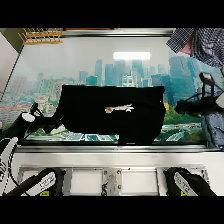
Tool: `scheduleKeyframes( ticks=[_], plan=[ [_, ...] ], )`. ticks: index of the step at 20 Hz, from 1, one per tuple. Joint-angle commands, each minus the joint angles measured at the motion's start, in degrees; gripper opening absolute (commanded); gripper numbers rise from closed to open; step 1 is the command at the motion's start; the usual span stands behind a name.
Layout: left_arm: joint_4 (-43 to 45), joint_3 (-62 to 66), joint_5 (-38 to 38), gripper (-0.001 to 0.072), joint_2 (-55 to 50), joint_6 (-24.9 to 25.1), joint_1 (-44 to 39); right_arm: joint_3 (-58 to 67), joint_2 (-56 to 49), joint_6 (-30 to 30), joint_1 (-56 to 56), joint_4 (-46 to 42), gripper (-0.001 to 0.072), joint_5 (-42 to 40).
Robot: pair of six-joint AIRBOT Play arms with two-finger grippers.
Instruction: Fold the clothes and pants, and hang the long-sleeved shirts on hangers.
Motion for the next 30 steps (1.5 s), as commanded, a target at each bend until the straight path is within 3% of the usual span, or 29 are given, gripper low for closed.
scheduleKeyframes(
  ticks=[1, 7, 15, 16, 18, 20, 25, 30],
  plan=[
    [-0.22, 0.66, -1.31, 0.0006, -0.09, 2.80, -0.44, -13.84, 0.63, -0.66, -7.28, 5.97, 0.0449, 2.73],
    [-0.24, 0.66, -1.27, 0.0006, -0.09, 3.08, -0.44, -30.93, -1.53, -4.46, -5.55, 22.51, 0.0446, -11.98],
    [-0.24, 0.66, -1.25, 0.0006, -0.09, 3.19, -0.44, -31.26, -4.76, -4.42, 5.99, 27.23, 0.0439, -19.82],
    [-0.24, 0.66, -1.25, 0.0006, -0.09, 3.19, -0.44, -31.26, -4.76, -4.44, 6.64, 27.28, 0.0411, -20.35],
    [-0.24, 0.66, -1.27, 0.0006, -0.07, 3.19, -0.44, -31.23, -4.72, -4.74, 6.99, 27.17, 0.0037, -20.70],
    [-0.20, 0.68, -1.40, 0.0006, 0.11, 3.52, -0.44, -30.53, -4.31, -6.47, 6.97, 26.45, 0.0011, -20.63],
    [9.64, 0.66, -7.17, 0.0006, 9.70, 3.91, -0.44, -22.80, 0.52, -6.38, 6.91, 17.31, 0.0009, -10.67],
    [22.51, 0.66, -27.34, 0.0006, 24.33, 4.04, -0.44, -20.20, 12.09, -4.72, 6.91, 7.41, 0.0010, 8.07]
  ],
)
